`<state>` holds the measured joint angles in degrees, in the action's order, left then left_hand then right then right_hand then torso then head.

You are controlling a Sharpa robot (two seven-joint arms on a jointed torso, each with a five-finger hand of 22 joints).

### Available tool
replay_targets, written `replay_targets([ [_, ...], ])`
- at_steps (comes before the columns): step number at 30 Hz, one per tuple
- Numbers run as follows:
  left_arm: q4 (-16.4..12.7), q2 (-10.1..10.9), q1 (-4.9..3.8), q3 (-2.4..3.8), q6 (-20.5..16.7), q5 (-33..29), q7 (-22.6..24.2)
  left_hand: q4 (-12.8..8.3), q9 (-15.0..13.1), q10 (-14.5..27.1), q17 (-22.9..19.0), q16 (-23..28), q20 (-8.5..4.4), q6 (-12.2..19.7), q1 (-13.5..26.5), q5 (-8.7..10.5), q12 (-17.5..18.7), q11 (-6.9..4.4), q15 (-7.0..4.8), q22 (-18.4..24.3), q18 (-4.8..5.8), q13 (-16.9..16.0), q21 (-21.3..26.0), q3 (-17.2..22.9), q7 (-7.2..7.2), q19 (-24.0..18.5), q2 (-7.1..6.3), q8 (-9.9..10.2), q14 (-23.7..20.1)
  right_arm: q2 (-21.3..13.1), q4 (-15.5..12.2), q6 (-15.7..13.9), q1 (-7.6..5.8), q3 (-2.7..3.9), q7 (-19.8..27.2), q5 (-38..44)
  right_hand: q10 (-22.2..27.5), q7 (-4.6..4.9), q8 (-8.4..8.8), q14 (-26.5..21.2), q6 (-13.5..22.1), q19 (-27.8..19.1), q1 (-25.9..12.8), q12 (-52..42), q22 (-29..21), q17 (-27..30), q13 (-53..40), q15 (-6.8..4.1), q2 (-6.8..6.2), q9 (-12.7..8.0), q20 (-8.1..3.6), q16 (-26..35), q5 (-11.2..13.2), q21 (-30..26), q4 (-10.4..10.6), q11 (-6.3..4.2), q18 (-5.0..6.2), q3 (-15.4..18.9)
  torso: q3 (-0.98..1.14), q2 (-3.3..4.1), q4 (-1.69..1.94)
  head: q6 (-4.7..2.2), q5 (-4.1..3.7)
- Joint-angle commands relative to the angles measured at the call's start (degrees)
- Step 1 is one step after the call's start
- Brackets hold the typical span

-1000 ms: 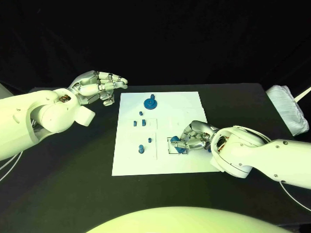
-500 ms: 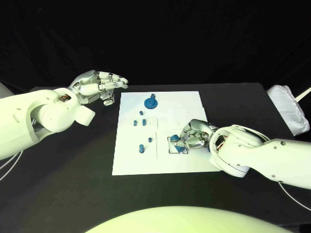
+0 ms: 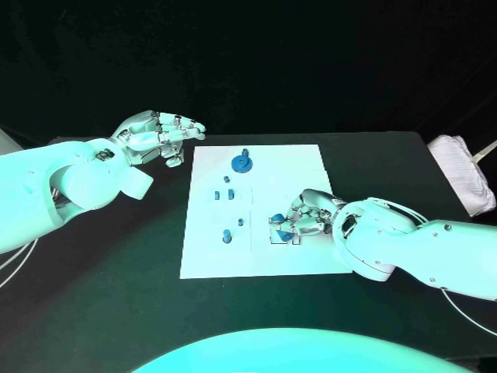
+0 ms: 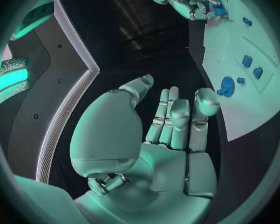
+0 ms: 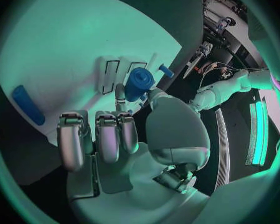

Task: Assemble the parts on the task board

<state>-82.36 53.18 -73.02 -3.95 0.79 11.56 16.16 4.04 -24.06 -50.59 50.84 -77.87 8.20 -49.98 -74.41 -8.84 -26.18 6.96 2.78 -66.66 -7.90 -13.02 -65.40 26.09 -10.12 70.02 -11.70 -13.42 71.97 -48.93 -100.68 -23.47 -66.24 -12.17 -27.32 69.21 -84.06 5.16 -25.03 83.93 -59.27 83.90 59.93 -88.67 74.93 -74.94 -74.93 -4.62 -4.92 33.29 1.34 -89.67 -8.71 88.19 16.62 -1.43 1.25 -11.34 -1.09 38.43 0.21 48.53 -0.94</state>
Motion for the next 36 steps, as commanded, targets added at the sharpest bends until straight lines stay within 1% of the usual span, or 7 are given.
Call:
replay_targets([
  [1, -0.16, 0.02, -0.02, 0.04, 0.87, -0.36, 0.23, 0.34, -0.07, 0.27, -0.05, -0.19, 0.27, 0.26, -0.33, 0.17, 0.34, 0.1, 0.22, 0.05, 0.98, 0.05, 0.28, -0.15, -0.06, -0.2, 0.34, -0.28, -0.25, 0.28, 0.4, 0.98, 0.05, 0.01, -0.3, 1.94, -5.11, -2.82, -0.96, 6.07, -1.96, 5.65, -2.69, 0.0, 14.5, -15.06, -13.96, -0.52, 0.08, 0.2, -0.39, -0.33, 3.44, -0.44, 0.05, -0.25, -0.82, 0.46, 0.07, -0.04, 0.05, -0.07, 0.03],
  [4, -0.17, 0.08, -0.02, 0.04, 0.89, -0.36, 0.18, 0.34, -0.07, 0.27, -0.05, -0.19, 0.27, 0.26, -0.33, 0.17, 0.34, 0.1, 0.22, 0.05, 0.98, 0.05, 0.28, -0.15, -0.06, -0.2, 0.34, -0.28, -0.25, 0.41, 0.64, 0.95, 0.08, 0.01, -0.34, 2.68, -5.07, -2.82, -1.48, 6.07, -1.7, 5.63, -4.17, 0.08, 14.47, -15.06, -13.91, -0.53, 0.05, 0.27, -0.39, -0.33, 3.42, -0.58, 0.1, -0.25, -0.8, 1.03, 0.07, -0.01, 0.0, -0.06, 0.11],
  [6, -0.17, 0.11, -0.02, 0.04, 0.9, -0.36, 0.14, 0.34, -0.07, 0.27, -0.05, -0.19, 0.27, 0.26, -0.33, 0.17, 0.34, 0.1, 0.22, 0.05, 0.98, 0.05, 0.28, -0.15, -0.06, -0.2, 0.34, -0.28, -0.25, 0.44, 0.76, 1.06, 0.1, 0.0, -0.36, 3.06, -5.02, -2.83, -2.22, 6.07, -1.27, 5.62, -5.73, 0.18, 14.46, -15.06, -13.86, -0.58, -0.4, 0.35, -0.41, -0.33, 0.19, -0.6, 0.09, -0.27, -0.79, 2.45, 0.06, -0.02, -0.02, -0.07, 0.14],
  [12, -0.17, 0.12, -0.02, 0.04, 0.93, -0.36, 0.08, 0.34, -0.07, 0.27, -0.05, -0.19, 0.27, 0.26, -0.33, 0.17, 0.34, 0.1, 0.22, 0.05, 0.98, 0.05, 0.28, -0.15, -0.06, -0.2, 0.34, -0.28, -0.25, 0.43, 0.8, 1.36, 0.15, 0.0, -0.33, 3.7, -4.64, -2.7, -3.64, 6.07, -0.22, 5.47, -10.67, 0.88, 14.27, -15.06, -13.41, -0.44, 0.18, 0.19, -0.31, -0.33, 5.07, -1.35, 0.22, -0.12, -0.65, 8.19, 0.06, -0.05, -0.04, -0.2, 0.09],
  [19, -0.13, 0.08, -0.02, 0.03, 0.95, -0.36, 0.09, 0.34, -0.07, 0.27, -0.05, -0.19, 0.27, 0.26, -0.33, 0.17, 0.34, 0.1, 0.22, 0.05, 0.98, 0.05, 0.28, -0.15, -0.06, -0.2, 0.34, -0.28, -0.25, 0.19, 0.48, 1.59, 0.22, 0.0, -0.07, 4.06, -4.53, -2.65, -3.9, 6.07, -0.02, 5.44, -11.3, 1.08, 14.24, -15.06, -13.28, -0.4, 0.43, 0.09, -0.29, -0.33, 5.42, -1.49, 0.19, -0.1, -0.63, 9.6, 0.07, -0.08, -0.05, -0.26, 0.02],
  [27, -0.07, 0.07, -0.02, 0.03, 0.96, -0.36, 0.09, 0.34, -0.07, 0.27, -0.05, -0.19, 0.27, 0.26, -0.33, 0.17, 0.34, 0.1, 0.22, 0.05, 0.98, 0.05, 0.28, -0.15, -0.06, -0.2, 0.34, -0.28, -0.25, -1.72, -0.94, -1.17, 0.27, 0.0, 5.32, 2.85, -4.48, -2.63, -4.98, 6.07, 0.8, 5.37, -1.06, 1.24, 14.16, -15.06, -13.28, -0.37, 1.11, -0.62, -0.23, -0.33, 1.02, -1.81, -0.34, -0.07, -0.57, 11.37, 0.06, -0.05, -0.03, -0.36, -0.02],
  [36, 0.09, -0.08, -0.01, 0.03, 0.83, -0.36, 0.44, 0.5, -0.06, 0.29, -0.11, -0.19, 0.27, 0.28, -0.45, 0.16, 0.33, 0.09, 0.21, 0.09, 0.96, 0.1, 0.34, -0.23, -0.04, -0.24, 0.4, -0.32, -0.28, -5.21, -3.37, -6.53, 0.26, 0.01, 15.89, -2.62, -4.45, -1.64, -3.73, 6.07, 3.79, 5.22, 9.8, 1.31, 13.97, -15.06, -13.33, 0.16, 0.99, -2.5, 0.1, -0.33, 2.11, -2.59, -1.41, 0.68, -0.44, 10.38, 0.1, -0.13, -0.06, -0.58, -0.25],
])
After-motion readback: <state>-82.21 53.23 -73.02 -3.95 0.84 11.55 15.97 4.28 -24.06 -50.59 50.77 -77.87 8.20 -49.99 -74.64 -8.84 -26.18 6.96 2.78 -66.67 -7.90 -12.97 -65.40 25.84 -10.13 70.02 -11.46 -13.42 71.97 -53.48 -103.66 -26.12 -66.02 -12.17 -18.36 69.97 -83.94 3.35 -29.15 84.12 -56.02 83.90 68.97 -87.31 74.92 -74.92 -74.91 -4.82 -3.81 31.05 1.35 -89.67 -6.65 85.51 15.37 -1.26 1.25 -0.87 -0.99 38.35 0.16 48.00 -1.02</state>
